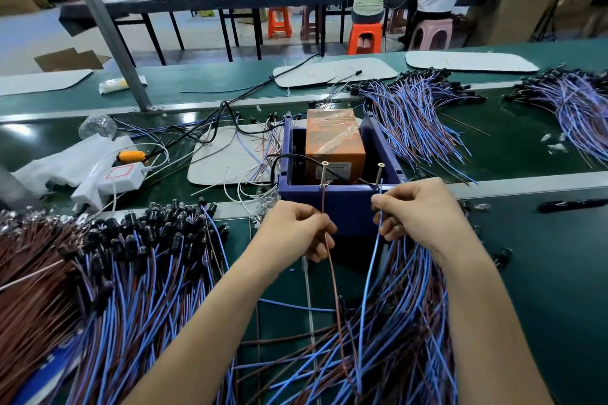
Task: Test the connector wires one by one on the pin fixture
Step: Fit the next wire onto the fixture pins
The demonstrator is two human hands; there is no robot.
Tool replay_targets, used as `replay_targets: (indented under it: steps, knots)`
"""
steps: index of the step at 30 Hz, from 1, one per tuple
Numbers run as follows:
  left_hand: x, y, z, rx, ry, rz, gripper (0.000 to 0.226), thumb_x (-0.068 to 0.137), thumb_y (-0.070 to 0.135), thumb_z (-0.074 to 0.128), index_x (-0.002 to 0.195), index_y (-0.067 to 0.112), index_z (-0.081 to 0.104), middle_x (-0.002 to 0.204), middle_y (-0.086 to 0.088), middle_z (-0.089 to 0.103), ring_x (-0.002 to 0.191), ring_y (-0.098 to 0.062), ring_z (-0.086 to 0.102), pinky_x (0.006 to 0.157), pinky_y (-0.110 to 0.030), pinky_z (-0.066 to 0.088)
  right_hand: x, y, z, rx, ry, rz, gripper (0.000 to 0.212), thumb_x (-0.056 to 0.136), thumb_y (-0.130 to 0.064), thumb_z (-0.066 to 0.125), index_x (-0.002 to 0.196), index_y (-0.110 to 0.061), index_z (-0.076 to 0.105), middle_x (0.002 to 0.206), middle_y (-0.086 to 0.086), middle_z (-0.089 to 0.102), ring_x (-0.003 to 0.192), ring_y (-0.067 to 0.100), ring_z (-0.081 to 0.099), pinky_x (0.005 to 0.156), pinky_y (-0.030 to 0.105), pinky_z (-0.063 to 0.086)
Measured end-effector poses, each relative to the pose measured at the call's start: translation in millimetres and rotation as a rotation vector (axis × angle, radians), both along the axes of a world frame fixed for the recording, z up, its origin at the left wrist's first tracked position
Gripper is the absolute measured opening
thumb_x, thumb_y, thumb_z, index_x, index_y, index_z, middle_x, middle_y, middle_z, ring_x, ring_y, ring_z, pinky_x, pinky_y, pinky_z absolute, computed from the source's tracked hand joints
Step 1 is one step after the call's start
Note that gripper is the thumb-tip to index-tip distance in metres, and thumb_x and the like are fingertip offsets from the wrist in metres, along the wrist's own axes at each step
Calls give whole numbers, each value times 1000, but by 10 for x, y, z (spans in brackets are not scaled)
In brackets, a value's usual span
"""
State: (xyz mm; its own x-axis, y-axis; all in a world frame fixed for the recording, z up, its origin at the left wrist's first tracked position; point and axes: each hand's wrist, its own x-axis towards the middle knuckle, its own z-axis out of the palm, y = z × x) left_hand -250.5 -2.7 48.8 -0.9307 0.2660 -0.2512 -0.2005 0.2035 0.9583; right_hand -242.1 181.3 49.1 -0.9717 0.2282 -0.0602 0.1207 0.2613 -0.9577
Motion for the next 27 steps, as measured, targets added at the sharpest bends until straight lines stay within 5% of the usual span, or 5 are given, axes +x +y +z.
replay_targets:
  steps: [27]
  knots:
    - [-2,-20,-6,-21,18,-18,24,96,4,48,80,-3,65,56,-7,63,41,-11,53,42,-20,46,18,-13,18,-8,-27,22,22,88,-2,64,67,2,68,53,13,63,40,17,53,39,21,43]
